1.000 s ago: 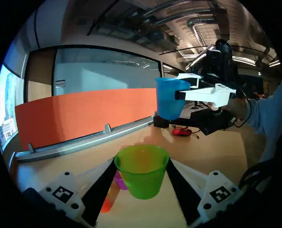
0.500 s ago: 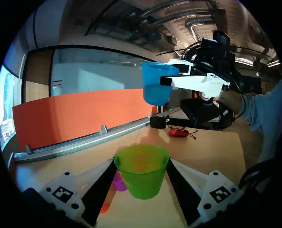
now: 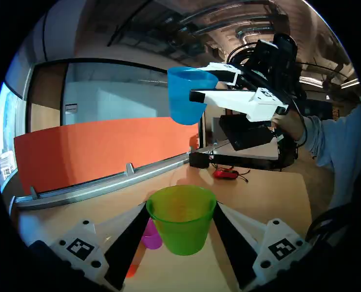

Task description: Pour water

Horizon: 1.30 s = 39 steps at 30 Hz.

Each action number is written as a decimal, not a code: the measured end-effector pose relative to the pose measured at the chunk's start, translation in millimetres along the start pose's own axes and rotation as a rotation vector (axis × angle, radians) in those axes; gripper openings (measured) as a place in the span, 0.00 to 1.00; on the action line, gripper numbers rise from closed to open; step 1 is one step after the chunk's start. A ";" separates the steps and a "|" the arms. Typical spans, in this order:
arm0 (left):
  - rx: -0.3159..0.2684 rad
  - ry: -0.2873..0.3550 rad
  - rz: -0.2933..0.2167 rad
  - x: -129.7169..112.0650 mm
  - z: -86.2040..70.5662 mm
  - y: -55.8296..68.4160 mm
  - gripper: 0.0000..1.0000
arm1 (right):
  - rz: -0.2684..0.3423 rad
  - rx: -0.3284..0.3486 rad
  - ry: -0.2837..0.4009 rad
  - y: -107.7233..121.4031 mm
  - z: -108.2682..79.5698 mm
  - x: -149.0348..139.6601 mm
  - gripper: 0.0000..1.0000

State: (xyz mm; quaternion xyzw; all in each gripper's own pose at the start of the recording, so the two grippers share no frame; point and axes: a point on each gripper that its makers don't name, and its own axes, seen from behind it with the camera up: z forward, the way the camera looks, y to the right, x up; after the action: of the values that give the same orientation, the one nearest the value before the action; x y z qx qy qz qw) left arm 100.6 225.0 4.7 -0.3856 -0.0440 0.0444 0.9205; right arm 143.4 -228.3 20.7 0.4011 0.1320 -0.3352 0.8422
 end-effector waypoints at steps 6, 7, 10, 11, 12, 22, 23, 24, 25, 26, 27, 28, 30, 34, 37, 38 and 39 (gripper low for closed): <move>-0.012 0.002 -0.008 2.3 2.9 1.6 0.89 | -0.072 -0.007 -0.006 9.3 5.4 5.0 0.91; -0.012 0.002 -0.006 2.7 3.1 1.7 0.89 | -0.082 -0.009 -0.006 11.0 6.1 5.8 0.91; -0.015 0.002 -0.002 4.2 3.4 2.1 0.89 | -0.114 -0.014 -0.007 15.5 8.3 8.3 0.91; -0.016 0.002 -0.002 4.8 3.3 2.2 0.89 | -0.123 -0.015 -0.007 16.7 9.1 9.1 0.91; -0.017 0.003 -0.001 5.5 3.4 2.3 0.89 | -0.134 -0.016 -0.007 18.0 9.9 10.0 0.91; -0.029 0.010 -0.004 11.2 5.6 3.4 0.89 | -0.244 -0.029 -0.014 29.0 19.5 17.5 0.91; -0.030 0.011 -0.004 11.7 5.6 3.6 0.89 | -0.252 -0.030 -0.014 29.7 20.9 19.0 0.91; -0.031 0.012 -0.004 12.2 5.8 3.8 0.89 | -0.261 -0.031 -0.014 30.6 22.3 20.4 0.91; -0.032 0.012 -0.004 12.7 5.9 3.9 0.89 | -0.269 -0.033 -0.016 31.3 23.0 21.0 0.91; -0.033 0.013 -0.004 13.1 6.1 4.0 0.89 | -0.277 -0.034 -0.017 32.1 23.8 21.6 0.91; -0.034 0.013 -0.004 13.6 6.2 4.1 0.89 | -0.286 -0.035 -0.018 32.9 24.7 22.5 0.91; -0.034 0.014 -0.004 14.0 6.3 4.0 0.89 | -0.295 -0.035 -0.019 33.7 25.5 23.4 0.91; -0.035 0.015 -0.004 15.0 6.5 3.8 0.89 | -0.314 -0.037 -0.021 35.2 27.2 25.2 0.91; -0.038 0.018 -0.007 16.4 7.1 4.0 0.88 | -0.348 -0.038 -0.026 37.5 29.5 26.2 0.91; -0.041 0.020 -0.009 16.5 7.3 4.6 0.89 | -0.368 -0.038 -0.029 37.9 30.8 26.2 0.91; -0.041 0.020 -0.010 16.3 7.4 4.7 0.88 | -0.373 -0.037 -0.030 37.8 31.2 26.0 0.91; -0.042 0.020 -0.010 16.1 7.4 4.8 0.88 | -0.378 -0.037 -0.031 37.8 31.7 25.7 0.91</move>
State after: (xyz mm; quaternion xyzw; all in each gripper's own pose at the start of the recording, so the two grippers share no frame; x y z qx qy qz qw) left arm 115.5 235.5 7.2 -0.4050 -0.0374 0.0352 0.9129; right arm 186.3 -247.2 50.6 0.3484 0.1981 -0.4911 0.7735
